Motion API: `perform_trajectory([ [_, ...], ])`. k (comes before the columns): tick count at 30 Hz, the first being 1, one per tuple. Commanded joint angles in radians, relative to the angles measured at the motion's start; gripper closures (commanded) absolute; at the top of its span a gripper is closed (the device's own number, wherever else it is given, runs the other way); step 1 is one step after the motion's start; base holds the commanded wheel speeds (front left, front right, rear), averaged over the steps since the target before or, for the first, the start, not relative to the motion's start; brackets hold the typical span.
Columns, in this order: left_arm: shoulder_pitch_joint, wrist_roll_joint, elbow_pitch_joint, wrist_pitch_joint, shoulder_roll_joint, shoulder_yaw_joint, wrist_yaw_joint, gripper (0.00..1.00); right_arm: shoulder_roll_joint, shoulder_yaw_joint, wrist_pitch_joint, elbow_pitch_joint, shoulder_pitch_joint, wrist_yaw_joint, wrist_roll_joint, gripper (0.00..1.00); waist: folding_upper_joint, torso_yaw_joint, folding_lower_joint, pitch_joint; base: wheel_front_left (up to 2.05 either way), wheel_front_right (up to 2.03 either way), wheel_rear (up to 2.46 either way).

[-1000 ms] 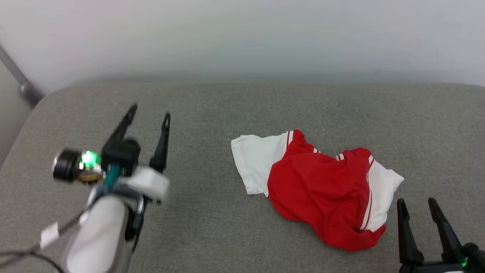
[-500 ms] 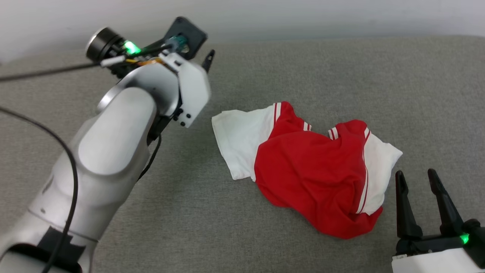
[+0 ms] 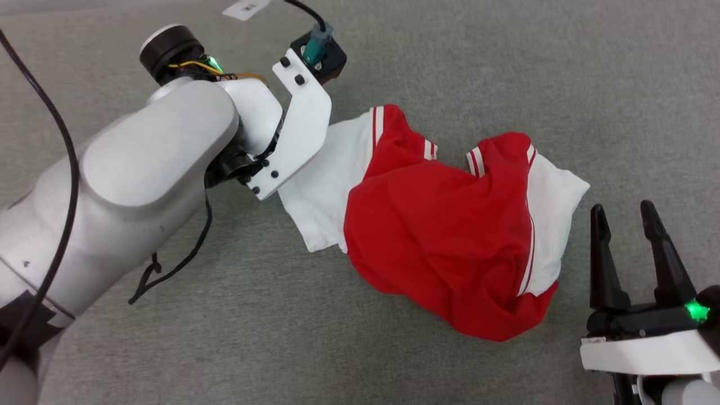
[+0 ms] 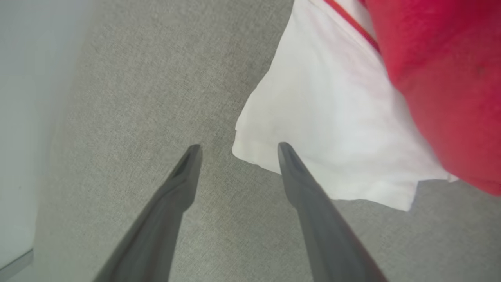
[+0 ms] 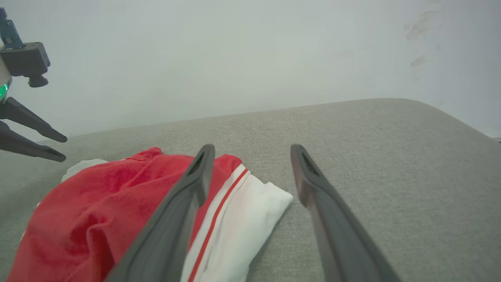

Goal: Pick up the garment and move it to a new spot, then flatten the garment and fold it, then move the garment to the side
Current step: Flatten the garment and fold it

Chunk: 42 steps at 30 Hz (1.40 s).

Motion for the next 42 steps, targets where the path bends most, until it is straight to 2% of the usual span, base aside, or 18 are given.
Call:
perform_trajectory([
  [1,-0.032,-0.021,-0.010,0.034,0.017,-0.038,0.002,0.00,0.002,0.003,-0.002,-0.005,-0.029,-0.001,0.005,0.00,0.0000,-0.030,-0.0002,0.049,0.00,0.00,0.00],
  [4,-0.052,-0.034,-0.027,0.088,0.038,-0.083,0.002,0.00,0.002,0.008,-0.002,-0.006,-0.050,-0.001,0.012,0.00,0.0000,-0.047,-0.0002,0.082,0.00,0.00,0.00],
  [9,-0.020,-0.071,0.002,0.108,0.052,-0.096,0.001,0.00,0.002,0.013,-0.002,-0.009,-0.078,-0.001,0.025,0.00,0.0000,-0.071,-0.0002,0.119,0.00,0.00,0.00],
  [14,0.066,-0.022,-0.001,0.144,0.061,-0.112,0.001,0.00,0.002,0.012,-0.002,-0.008,-0.087,-0.001,0.029,0.00,0.0000,-0.083,-0.0002,0.129,0.00,0.00,0.00],
  [15,0.076,-0.022,-0.006,0.145,0.062,-0.114,0.001,0.71,0.002,0.010,-0.002,-0.007,-0.086,-0.001,0.029,0.00,0.0000,-0.081,-0.0002,0.127,0.00,0.00,0.00],
  [16,0.082,-0.025,-0.013,0.145,0.060,-0.114,0.001,1.00,0.002,0.005,-0.002,-0.005,-0.082,-0.001,0.028,0.00,0.0000,-0.077,-0.0002,0.123,0.00,0.00,0.00],
  [22,0.042,-0.030,-0.091,0.079,0.083,-0.100,0.001,1.00,0.002,-0.002,-0.002,0.002,-0.047,-0.001,0.011,0.00,0.0000,-0.031,-0.0002,0.065,0.00,0.00,0.00],
  [28,0.044,-0.086,-0.144,0.014,0.216,-0.095,0.001,1.00,0.002,-0.014,-0.002,0.007,-0.022,-0.001,-0.004,0.00,0.0000,0.013,-0.0002,0.006,0.00,0.00,0.00],
  [32,0.068,-0.131,-0.101,-0.006,0.323,-0.094,0.002,1.00,0.002,-0.020,-0.002,0.006,-0.006,-0.001,-0.014,0.00,0.0000,0.034,-0.0002,-0.010,0.00,0.00,0.00],
  [35,0.102,-0.157,-0.052,-0.016,0.379,-0.093,0.004,1.00,0.002,-0.019,-0.002,0.005,-0.004,-0.001,-0.021,0.00,0.0000,0.040,-0.0002,-0.014,0.00,0.00,0.00],
  [39,0.169,-0.208,0.007,-0.050,0.409,-0.080,0.035,1.00,0.002,-0.019,-0.002,0.009,0.004,-0.001,-0.028,0.00,0.0000,0.044,-0.0002,-0.022,0.00,0.00,0.00],
  [41,0.196,-0.217,0.026,-0.079,0.403,-0.080,0.043,0.98,0.002,-0.019,-0.002,0.012,0.007,-0.001,-0.030,0.00,0.0000,0.047,-0.0002,-0.028,0.00,0.00,0.00],
  [42,0.206,-0.220,0.031,-0.100,0.394,-0.076,0.045,0.44,0.002,-0.020,-0.002,0.014,0.011,-0.001,-0.031,0.00,0.0000,0.050,-0.0002,-0.034,0.00,0.00,0.00],
])
